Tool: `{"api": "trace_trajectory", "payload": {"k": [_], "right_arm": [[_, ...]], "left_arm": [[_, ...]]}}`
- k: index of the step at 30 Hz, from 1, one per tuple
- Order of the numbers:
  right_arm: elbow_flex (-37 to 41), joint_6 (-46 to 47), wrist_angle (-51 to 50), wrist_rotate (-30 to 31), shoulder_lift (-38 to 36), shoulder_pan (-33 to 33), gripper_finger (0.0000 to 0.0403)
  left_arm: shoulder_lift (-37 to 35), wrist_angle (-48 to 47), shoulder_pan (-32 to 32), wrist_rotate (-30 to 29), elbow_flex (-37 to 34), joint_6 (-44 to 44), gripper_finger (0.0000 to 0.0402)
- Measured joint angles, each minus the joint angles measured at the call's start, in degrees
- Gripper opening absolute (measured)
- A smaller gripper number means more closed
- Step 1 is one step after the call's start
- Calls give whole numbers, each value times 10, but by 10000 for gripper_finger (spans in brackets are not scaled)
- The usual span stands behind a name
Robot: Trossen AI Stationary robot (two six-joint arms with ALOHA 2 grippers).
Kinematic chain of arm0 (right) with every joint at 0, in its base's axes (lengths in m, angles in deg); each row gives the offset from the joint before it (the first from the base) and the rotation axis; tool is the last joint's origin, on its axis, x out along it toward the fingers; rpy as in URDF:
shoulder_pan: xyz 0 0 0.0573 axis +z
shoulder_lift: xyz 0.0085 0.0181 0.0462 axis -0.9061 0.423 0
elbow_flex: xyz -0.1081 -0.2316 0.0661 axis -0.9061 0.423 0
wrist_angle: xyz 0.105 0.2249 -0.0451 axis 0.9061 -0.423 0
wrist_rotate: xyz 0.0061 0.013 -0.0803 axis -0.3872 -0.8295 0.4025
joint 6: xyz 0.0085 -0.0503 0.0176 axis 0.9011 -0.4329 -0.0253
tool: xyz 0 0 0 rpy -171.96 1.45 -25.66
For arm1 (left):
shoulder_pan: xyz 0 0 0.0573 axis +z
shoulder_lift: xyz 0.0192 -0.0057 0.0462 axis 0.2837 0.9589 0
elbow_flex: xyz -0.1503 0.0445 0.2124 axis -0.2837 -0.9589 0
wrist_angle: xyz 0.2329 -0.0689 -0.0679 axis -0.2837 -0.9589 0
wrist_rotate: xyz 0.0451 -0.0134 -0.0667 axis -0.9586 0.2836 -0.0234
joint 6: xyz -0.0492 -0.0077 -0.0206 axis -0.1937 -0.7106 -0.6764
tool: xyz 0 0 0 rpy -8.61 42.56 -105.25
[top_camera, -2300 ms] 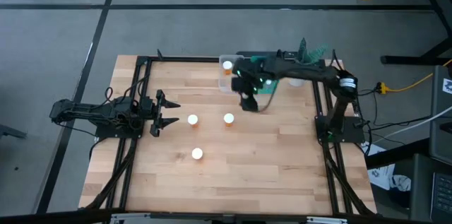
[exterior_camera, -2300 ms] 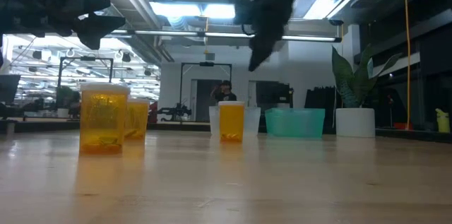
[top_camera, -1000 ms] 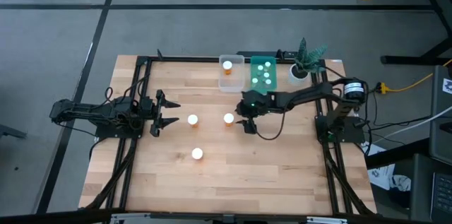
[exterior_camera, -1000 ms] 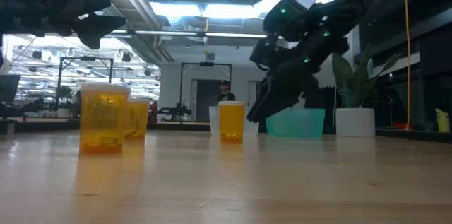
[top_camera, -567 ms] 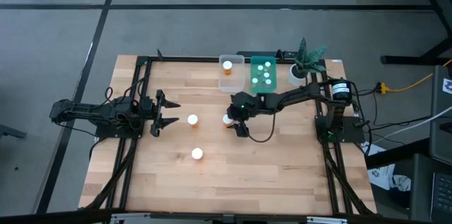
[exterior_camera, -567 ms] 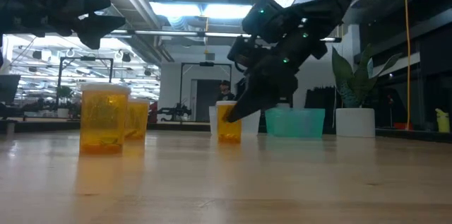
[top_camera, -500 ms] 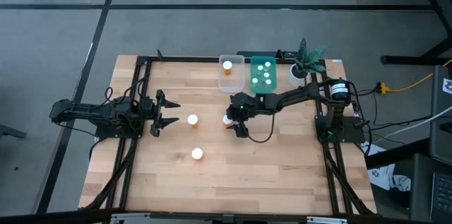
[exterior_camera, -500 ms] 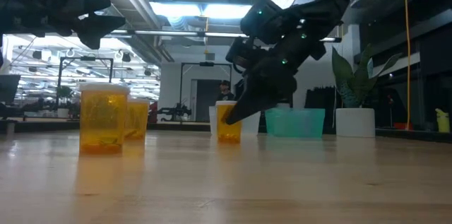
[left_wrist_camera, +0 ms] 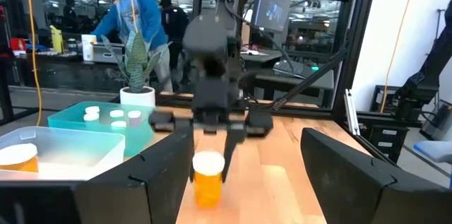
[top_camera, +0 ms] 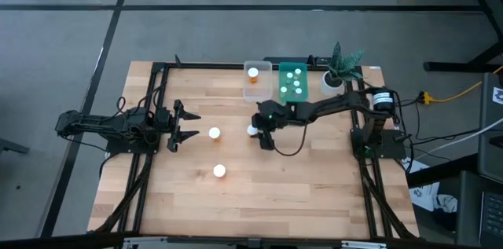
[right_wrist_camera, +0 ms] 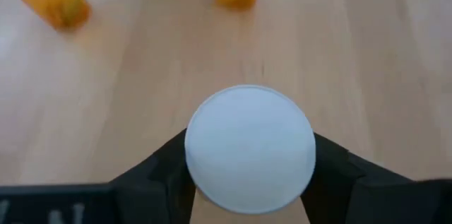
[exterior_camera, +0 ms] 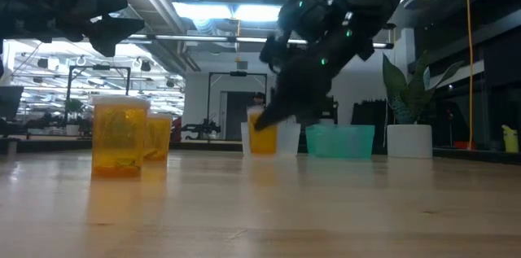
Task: Pick and place medicine bottles into bin by pill shape (circle, oval)
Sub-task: Put the large orange pill bottle into the transparent bin
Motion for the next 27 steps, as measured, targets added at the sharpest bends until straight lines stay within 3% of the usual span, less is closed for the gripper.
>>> {"api": "trace_trajectory", "payload": {"k": [8,12,20,27], "right_arm": [[0,-33,-13,1,-138,-78,192],[-1,-46,-1,20,-169,-143,192],[-4,-48,5,31,-87,-230,192],[-79,-60,-30,11,-2,-255,192]], "left_arm": [[0,0,0,0,0,1,254],[0,0,0,0,0,1,254],[0,0,0,0,0,6,254],[0,0,0,0,0,17,254]]}}
